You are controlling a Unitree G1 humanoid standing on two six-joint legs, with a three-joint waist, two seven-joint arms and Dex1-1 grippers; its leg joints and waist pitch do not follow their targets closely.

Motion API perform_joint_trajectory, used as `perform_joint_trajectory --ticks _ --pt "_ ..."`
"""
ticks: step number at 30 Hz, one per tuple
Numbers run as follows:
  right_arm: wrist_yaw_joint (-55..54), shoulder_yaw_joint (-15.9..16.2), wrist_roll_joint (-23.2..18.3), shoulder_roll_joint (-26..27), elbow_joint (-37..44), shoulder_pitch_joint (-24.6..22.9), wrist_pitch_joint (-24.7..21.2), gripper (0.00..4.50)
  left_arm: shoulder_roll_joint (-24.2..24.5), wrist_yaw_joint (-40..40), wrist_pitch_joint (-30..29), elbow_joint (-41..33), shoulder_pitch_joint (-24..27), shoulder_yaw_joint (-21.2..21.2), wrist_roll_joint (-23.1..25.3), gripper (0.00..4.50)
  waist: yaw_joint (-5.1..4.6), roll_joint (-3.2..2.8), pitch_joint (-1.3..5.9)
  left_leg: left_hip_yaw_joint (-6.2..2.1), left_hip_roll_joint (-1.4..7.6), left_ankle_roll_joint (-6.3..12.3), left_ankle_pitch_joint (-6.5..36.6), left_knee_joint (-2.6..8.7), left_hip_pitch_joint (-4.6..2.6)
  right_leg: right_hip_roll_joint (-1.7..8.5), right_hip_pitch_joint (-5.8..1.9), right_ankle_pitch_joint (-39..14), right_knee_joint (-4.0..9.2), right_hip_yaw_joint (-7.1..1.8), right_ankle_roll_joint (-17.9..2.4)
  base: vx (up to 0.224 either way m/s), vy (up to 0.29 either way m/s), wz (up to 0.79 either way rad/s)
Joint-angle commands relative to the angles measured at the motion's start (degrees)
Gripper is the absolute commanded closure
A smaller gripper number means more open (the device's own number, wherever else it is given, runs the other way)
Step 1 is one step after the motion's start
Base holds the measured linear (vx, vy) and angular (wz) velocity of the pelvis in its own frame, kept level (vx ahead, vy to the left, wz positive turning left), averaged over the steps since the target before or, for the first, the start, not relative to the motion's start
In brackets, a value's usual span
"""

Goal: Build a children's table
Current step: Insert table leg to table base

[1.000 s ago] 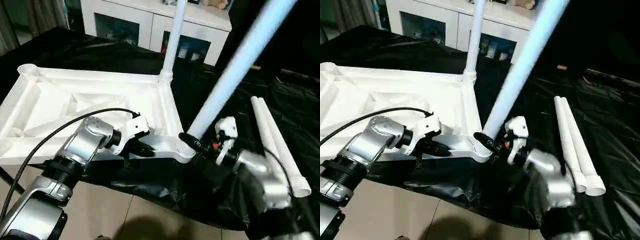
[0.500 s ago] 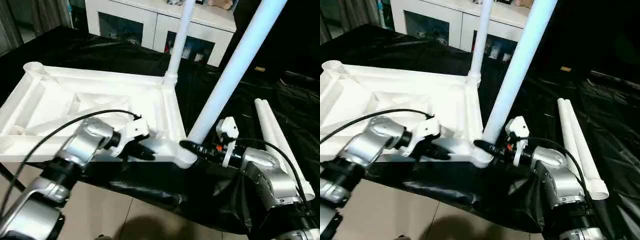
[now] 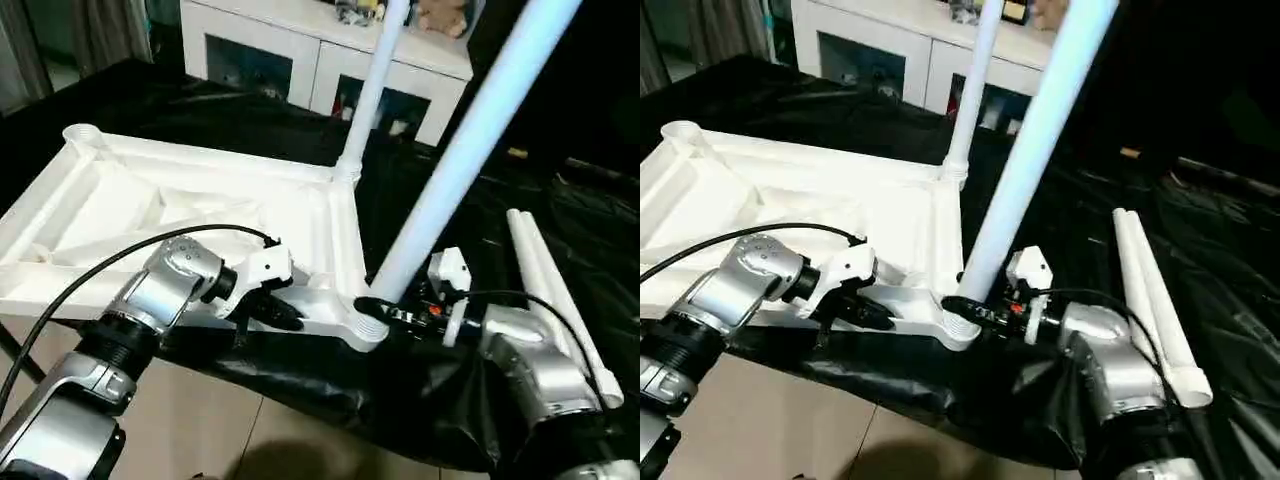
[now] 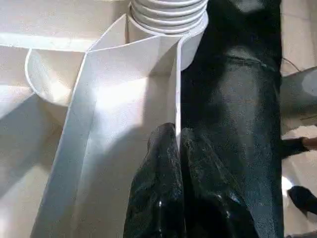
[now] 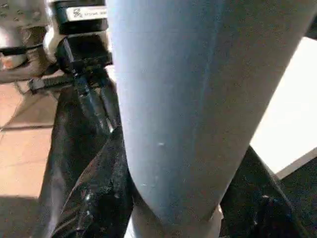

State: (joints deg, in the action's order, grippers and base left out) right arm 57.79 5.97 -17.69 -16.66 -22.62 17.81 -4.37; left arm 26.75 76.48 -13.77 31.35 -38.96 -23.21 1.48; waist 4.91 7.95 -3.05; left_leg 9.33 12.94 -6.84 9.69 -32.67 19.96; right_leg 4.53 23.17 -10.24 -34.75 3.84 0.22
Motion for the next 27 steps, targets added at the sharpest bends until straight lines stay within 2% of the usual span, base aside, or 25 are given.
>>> perform_joint_trajectory --ticks 1,3,4,6,7,8,9,10,11,12,13,14,15,16,17,18,19,20,21,22,23,24,26,27 --pt "-5.59 2.51 5.67 0.96 -8.81 -1.93 -2.2 2.64 -2.72 -3.23 -0.56 -0.64 -3.09 2.55 -1.43 4.5 -0.5 -1.7 1.64 -0.65 0.37 -1.21 28.37 4.49 -0.54 3.61 -0.67 -38.31 6.98 -1.56 -4.02 0.0 0.0 0.0" --pt "-9.18 1.65 6.41 1.75 -10.94 -0.88 -1.56 2.64 -3.55 -4.77 -1.1 0.53 -3.67 3.31 -1.4 4.5 -0.98 -2.03 1.74 -1.13 0.38 -1.71 29.74 4.68 -0.58 3.6 -0.92 -38.56 7.24 -0.95 -3.82 -0.028 0.011 -0.05" --pt "-14.78 0.48 7.46 2.93 -13.99 0.71 -0.97 2.64 -4.75 -7.0 -2.28 2.07 -4.51 4.33 -1.44 4.5 -1.45 -2.12 1.78 -1.48 0.39 -2.02 30.1 5.04 0.01 3.58 -1.52 -37.67 7.17 -0.56 -3.75 -0.056 0.022 -0.1" --pt "-21.34 -0.65 8.19 4.88 -17.73 3.03 -1.41 2.64 -6.36 -10.09 -4.09 3.69 -5.58 5.21 -1.34 4.5 -2.32 -2.76 1.64 -2.04 0.6 -2.47 33.94 5.36 -0.55 3.57 -1.59 -36.57 7.7 0.42 -4.46 -0.063 0.04 -0.14" --pt "-23.25 -0.85 8.5 5.44 -18.79 3.75 -1.49 2.64 -6.78 -10.89 -4.62 4.1 -5.84 5.32 -1.25 4.5 -2.81 -2.79 1.55 -2.39 0.66 -2.28 35.41 5.55 -0.41 3.66 -2.19 -35.79 7.97 1.31 -4.42 -0.064 0.046 -0.14" --pt "-24.0 -1.02 8.53 5.7 -19.28 4.11 -1.57 2.64 -6.95 -11.35 -4.85 4.27 -5.95 5.36 -1.17 4.5 -2.93 -2.9 1.45 -2.44 0.72 -2.16 36.28 5.7 -0.44 3.64 -2.35 -35.52 8.2 1.67 -4.3 -0.06 0.052 -0.14" --pt "-27.94 -2.03 8.56 6.99 -21.76 6.01 -1.99 2.64 -7.85 -13.62 -5.95 5.21 -6.57 5.56 -0.76 4.5 -3.28 -3.18 1.15 -2.46 0.87 -1.79 38.8 5.82 -1.07 3.69 -2.2 -35.46 8.85 2.63 -4.14 -0.056 0.046 -0.08" --pt "-31.34 -3.01 8.46 8.05 -23.84 7.68 -2.34 2.64 -8.61 -15.47 -6.79 6.06 -7.1 5.73 -0.44 4.5 -3.84 -3.77 0.72 -2.69 1.25 -1.79 41.99 6.24 -1.49 3.69 -2.4 -34.8 9.15 3.67 -4.12 -0.056 0.046 -0.08" --pt "-33.72 -3.76 8.35 8.73 -25.37 8.9 -2.38 2.64 -9.14 -16.64 -7.25 6.75 -7.51 5.87 -0.25 4.5 -4.14 -3.84 0.72 -2.92 1.53 -1.85 43.38 6.76 -1.22 3.49 -3.01 -33.7 8.82 4.1 -3.91 -0.059 0.031 -0.05" --pt "-36.26 -4.85 7.72 9.57 -27.08 10.39 -2.64 2.64 -9.88 -18.4 -7.8 7.62 -8.01 6.22 -0.07 4.5 -3.66 -4.76 0.5 -3.0 2.64 -2.26 47.04 9.06 0.67 2.8 -5.32 -27.32 5.17 3.85 -4.71 -0.108 0.014 -0.08" --pt "-36.26 -4.85 7.72 9.57 -27.08 10.39 -2.64 2.64 -9.88 -18.4 -7.8 7.62 -8.01 6.22 -0.07 4.5 -0.97 -5.42 0.27 -0.92 3.18 -2.45 52.32 12.27 4.37 1.21 -7.74 -13.34 -3.66 3.28 -5.68 -0.108 0.014 -0.08" --pt "-40.13 -6.31 7.0 10.66 -29.8 12.64 -2.45 2.64 -10.96 -20.51 -8.27 8.85 -8.71 6.61 0.22 4.5 0.26 -5.31 -0.21 0.72 2.84 -1.27 52.01 12.9 3.5 0.39 -5.81 -10.52 -4.25 2.44 -4.93 -0.071 -0.023 0.12" --pt "-43.18 -7.66 6.12 11.63 -32.05 14.54 -2.34 2.64 -11.87 -22.41 -8.54 9.82 -9.24 6.95 0.49 4.5 -0.79 -0.5 0.75 0.24 0.7 -0.69 40.33 7.11 -1.57 3.39 -1.41 -32.17 1.44 -2.2 -1.98 0.041 -0.12 0.15" --pt "-47.03 -8.7 5.82 12.46 -34.53 16.54 -2.09 2.64 -12.9 -24.16 -9.05 10.72 -9.76 7.15 0.73 4.5 -0.01 -0.22 0.7 -0.24 -1.29 0.01 19.14 -2.5 -3.72 9.48 2.22 -60.04 9.89 -2.97 -0.74 0.041 -0.12 0.15" --pt "-49.97 -9.62 5.33 13.23 -36.49 18.19 -1.92 2.64 -14.02 -26.03 -9.63 11.18 -10.11 7.29 0.99 4.5 0.41 -0.35 1.43 -1.08 -0.54 0.93 11.66 -1.14 -0.29 10.19 -1.28 -57.7 8.37 -4.31 -1.13 0.073 -0.117 -0.29" --pt "-50.94 -9.92 5.17 13.5 -37.14 18.74 -1.86 2.64 -14.4 -26.67 -9.84 11.31 -10.21 7.34 1.08 4.5 1.27 -2.2 2.37 -1.44 0.5 -1.56 2.14 3.26 3.04 6.96 -4.64 -37.54 4.63 -2.38 -3.72 0.042 -0.035 -0.38" --pt "-54.23 -10.42 5.38 14.26 -38.99 20.31 -1.41 2.64 -15.55 -28.27 -10.42 11.6 -10.44 7.3 1.32 4.5 0.6 -2.69 2.36 -1.01 0.57 -3.42 3.1 4.36 1.68 3.79 -2.99 -19.21 3.17 -1.13 -5.4 0.042 -0.035 -0.38" --pt "-54.3 -10.45 5.37 14.3 -39.05 20.35 -1.39 2.64 -15.59 -28.31 -10.44 11.61 -10.44 7.29 1.33 4.5 0.61 -2.78 1.98 -0.78 0.6 -3.98 7.94 4.78 1.11 3.38 -2.44 -17.04 3.33 -1.02 -6.29 0.0 0.0 0.0" --pt "-55.67 -11.1 5.23 15.01 -40.23 21.35 -0.99 2.64 -16.31 -29.21 -10.75 11.78 -10.57 7.19 1.45 4.5 0.32 -2.63 1.71 -0.4 0.42 -4.2 17.57 4.72 0.3 3.45 -1.67 -20.36 3.92 -1.38 -7.65 0.0 0.0 0.0" --pt "-56.83 -11.25 5.65 15.84 -41.25 22.53 -0.64 2.64 -17.17 -30.01 -10.99 11.74 -10.72 6.92 1.61 4.5 0.35 -2.46 1.81 -0.23 0.21 -3.48 20.13 4.6 0.21 3.56 -1.71 -23.21 4.4 -1.64 -7.88 0.0 0.0 0.0" --pt "-56.94 -11.32 5.78 16.04 -41.5 22.81 -0.49 2.64 -17.37 -30.17 -11.04 11.8 -10.8 6.9 1.61 4.5 0.27 -2.61 1.75 -0.38 0.28 -3.1 20.81 4.84 0.5 3.57 -1.87 -25.64 4.73 -1.48 -6.99 0.0 0.0 0.0" --pt "-57.03 -11.33 5.84 16.11 -41.69 22.97 -0.45 2.64 -17.43 -30.19 -10.97 11.87 -10.85 6.91 1.61 4.5 0.27 -2.57 1.63 -0.39 0.3 -2.95 21.39 4.87 0.47 3.51 -1.71 -26.76 4.97 -1.41 -6.4 0.0 0.0 0.0" --pt "-57.61 -11.39 6.37 16.74 -43.59 24.56 0.3 2.64 -17.79 -30.61 -10.39 12.79 -11.32 7.04 1.82 4.5 0.02 -2.15 1.73 -0.48 0.38 -2.77 22.73 4.88 0.36 3.56 -1.58 -29.33 5.32 -1.31 -5.34 0.0 0.0 0.0" --pt "-57.75 -11.39 6.46 16.87 -44.03 24.92 0.48 2.64 -17.84 -30.77 -10.23 13.07 -11.44 7.08 1.9 4.5 -0.05 -2.48 1.74 -0.62 0.4 -3.02 23.54 4.95 0.4 3.68 -1.51 -30.46 5.46 -1.23 -4.88 0.0 0.0 0.0"
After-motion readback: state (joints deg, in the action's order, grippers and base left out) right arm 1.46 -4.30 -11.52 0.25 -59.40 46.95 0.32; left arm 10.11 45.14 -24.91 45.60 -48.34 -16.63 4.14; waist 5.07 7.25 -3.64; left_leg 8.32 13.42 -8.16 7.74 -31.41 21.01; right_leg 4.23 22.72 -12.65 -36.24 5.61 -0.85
